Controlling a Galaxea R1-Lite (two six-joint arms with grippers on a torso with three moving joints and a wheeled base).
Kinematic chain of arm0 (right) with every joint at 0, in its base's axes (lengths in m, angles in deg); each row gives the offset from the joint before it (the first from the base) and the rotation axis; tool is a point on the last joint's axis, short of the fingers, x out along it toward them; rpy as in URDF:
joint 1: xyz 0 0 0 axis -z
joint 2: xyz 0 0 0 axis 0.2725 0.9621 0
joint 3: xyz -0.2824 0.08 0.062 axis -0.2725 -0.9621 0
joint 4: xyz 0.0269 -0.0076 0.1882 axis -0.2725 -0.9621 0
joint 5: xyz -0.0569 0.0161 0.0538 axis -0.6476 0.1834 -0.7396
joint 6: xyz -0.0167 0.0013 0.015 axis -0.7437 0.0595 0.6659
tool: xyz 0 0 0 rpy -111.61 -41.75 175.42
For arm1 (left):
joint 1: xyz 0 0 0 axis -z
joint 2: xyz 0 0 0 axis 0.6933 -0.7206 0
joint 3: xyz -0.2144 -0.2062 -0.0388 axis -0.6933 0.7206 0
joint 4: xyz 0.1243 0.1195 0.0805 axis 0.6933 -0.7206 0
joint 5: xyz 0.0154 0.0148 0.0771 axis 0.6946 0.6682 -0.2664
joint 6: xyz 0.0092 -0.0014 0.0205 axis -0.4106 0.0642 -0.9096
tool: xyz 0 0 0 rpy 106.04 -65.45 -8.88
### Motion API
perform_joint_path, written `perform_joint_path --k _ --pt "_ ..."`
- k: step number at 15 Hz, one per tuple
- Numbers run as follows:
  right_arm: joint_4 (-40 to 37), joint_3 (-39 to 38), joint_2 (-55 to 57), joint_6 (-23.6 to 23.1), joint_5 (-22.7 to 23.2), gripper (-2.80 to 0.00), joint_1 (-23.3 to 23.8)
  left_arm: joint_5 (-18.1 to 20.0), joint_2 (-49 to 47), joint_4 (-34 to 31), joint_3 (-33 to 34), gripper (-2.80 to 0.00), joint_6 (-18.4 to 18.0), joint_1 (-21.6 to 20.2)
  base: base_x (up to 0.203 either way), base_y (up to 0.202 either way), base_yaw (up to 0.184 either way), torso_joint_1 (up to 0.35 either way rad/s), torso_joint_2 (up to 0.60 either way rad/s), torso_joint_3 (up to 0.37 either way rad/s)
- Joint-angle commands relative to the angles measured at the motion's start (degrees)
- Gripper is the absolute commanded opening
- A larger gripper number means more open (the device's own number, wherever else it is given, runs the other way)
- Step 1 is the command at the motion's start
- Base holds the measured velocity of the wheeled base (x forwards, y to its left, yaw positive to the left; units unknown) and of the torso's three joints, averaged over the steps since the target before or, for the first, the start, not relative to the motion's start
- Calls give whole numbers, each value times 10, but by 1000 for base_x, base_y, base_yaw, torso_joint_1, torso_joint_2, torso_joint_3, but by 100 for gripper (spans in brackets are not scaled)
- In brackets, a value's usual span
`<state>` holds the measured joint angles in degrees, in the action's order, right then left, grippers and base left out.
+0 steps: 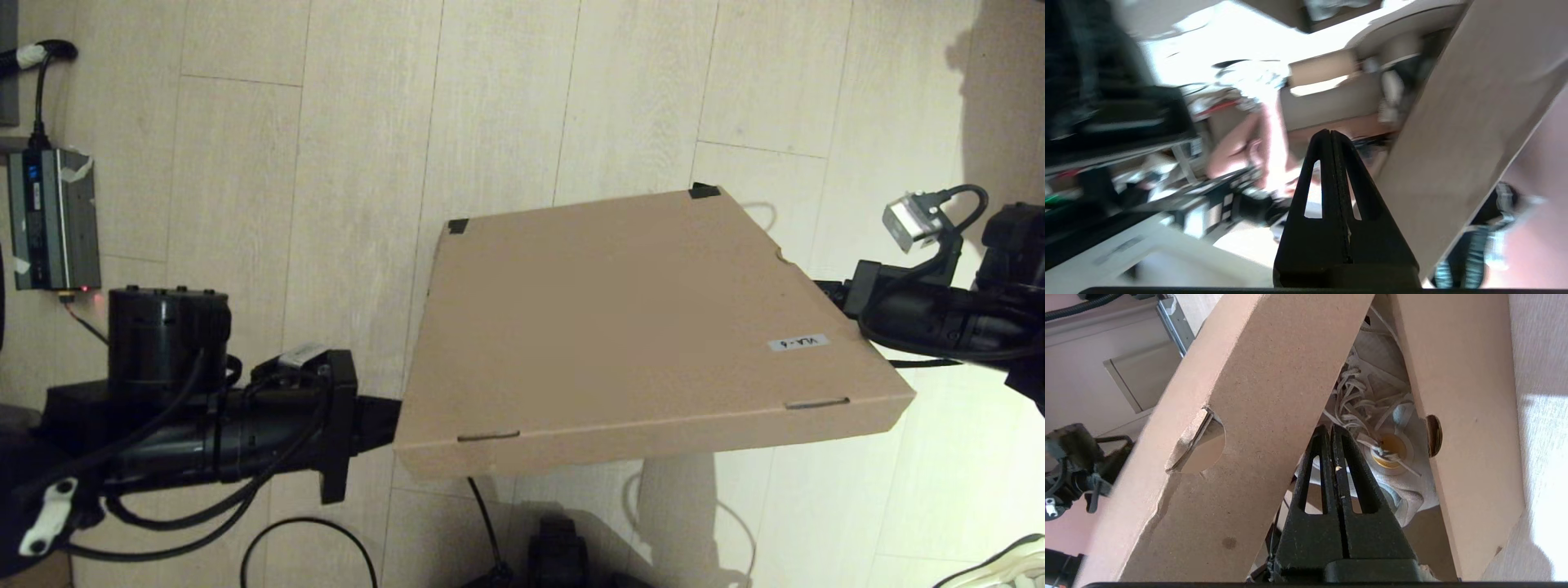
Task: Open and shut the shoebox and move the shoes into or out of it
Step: Open the shoe box
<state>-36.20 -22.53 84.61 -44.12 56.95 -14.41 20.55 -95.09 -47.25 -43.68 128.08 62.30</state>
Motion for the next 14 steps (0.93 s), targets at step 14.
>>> perform_joint_path --k 14 --pt "-27 -7 -25 3 -9 -280 42 -2 -40 47 -102 -280 68 0 0 0 0 0 0 0"
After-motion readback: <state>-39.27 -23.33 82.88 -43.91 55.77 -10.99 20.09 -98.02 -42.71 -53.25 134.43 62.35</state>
